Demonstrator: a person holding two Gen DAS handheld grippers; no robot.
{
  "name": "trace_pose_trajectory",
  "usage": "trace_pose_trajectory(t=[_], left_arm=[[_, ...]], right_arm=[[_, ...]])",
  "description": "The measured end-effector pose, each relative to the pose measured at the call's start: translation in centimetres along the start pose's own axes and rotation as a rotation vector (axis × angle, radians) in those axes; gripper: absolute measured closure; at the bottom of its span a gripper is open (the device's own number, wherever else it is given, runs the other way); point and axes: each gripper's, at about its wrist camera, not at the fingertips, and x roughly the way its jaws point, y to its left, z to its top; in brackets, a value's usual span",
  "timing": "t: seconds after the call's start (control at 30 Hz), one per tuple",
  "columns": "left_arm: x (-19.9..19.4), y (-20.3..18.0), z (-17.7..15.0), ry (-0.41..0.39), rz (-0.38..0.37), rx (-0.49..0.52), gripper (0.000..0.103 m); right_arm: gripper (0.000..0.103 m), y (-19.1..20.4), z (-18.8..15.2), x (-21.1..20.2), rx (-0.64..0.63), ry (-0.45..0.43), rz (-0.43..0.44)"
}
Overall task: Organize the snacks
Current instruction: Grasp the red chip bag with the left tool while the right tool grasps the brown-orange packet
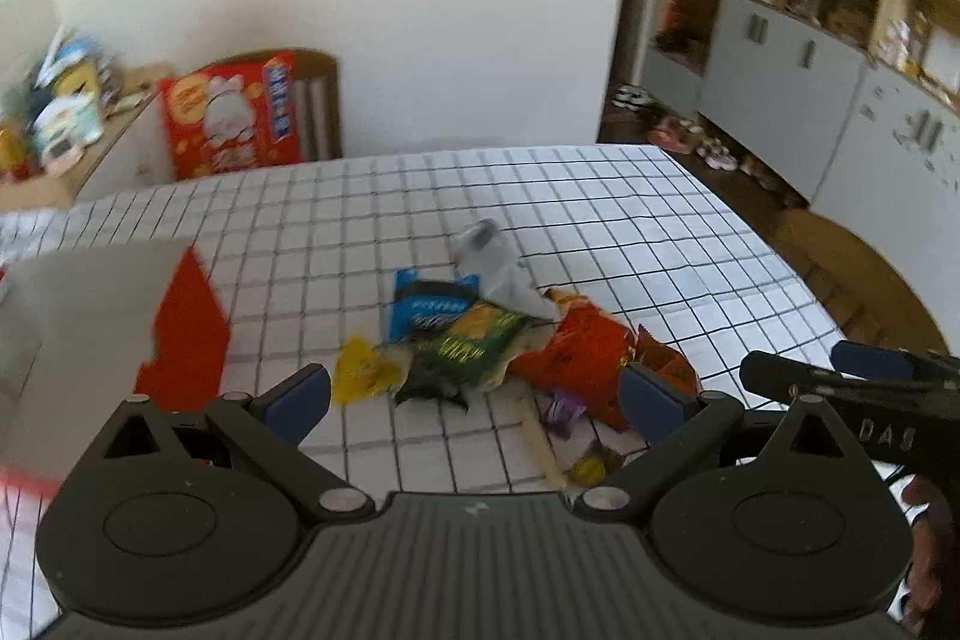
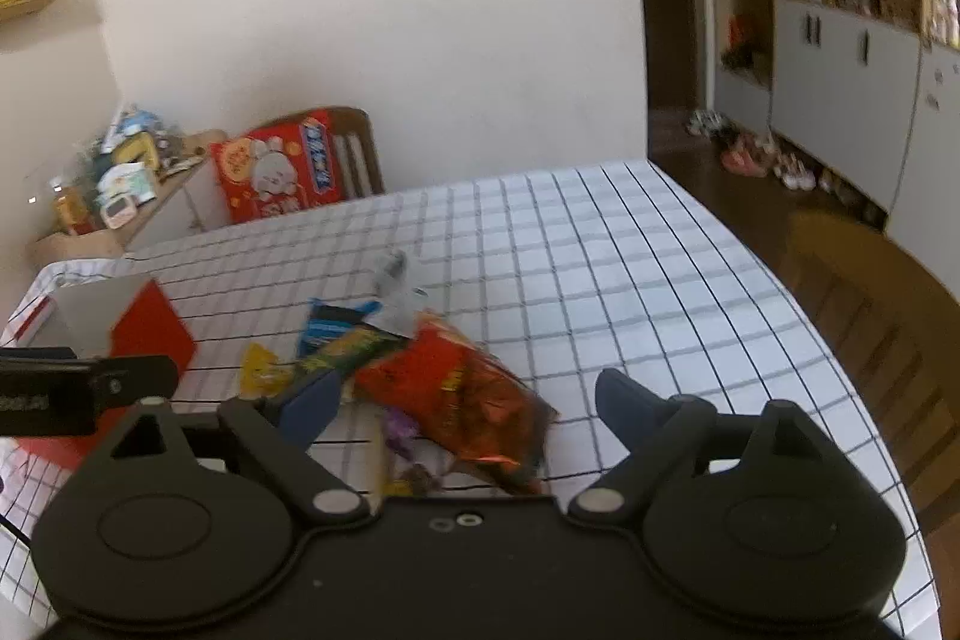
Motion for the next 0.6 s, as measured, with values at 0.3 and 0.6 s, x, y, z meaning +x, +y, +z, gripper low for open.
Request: trace_pose_trajectory(t=[0.3, 0.6], left_arm=[[5.3, -3.1, 1.1, 0.022, -0.021, 0.149, 0.001], [8.4, -4.8, 1.1, 0.066, -0.061, 0.231, 0.001]], right_arm=[[0.024, -4.2, 0.2, 5.1, 0.174, 0.155, 0.03], [0.032, -6.9, -0.6, 10.8, 0.363, 0.346, 0.118]])
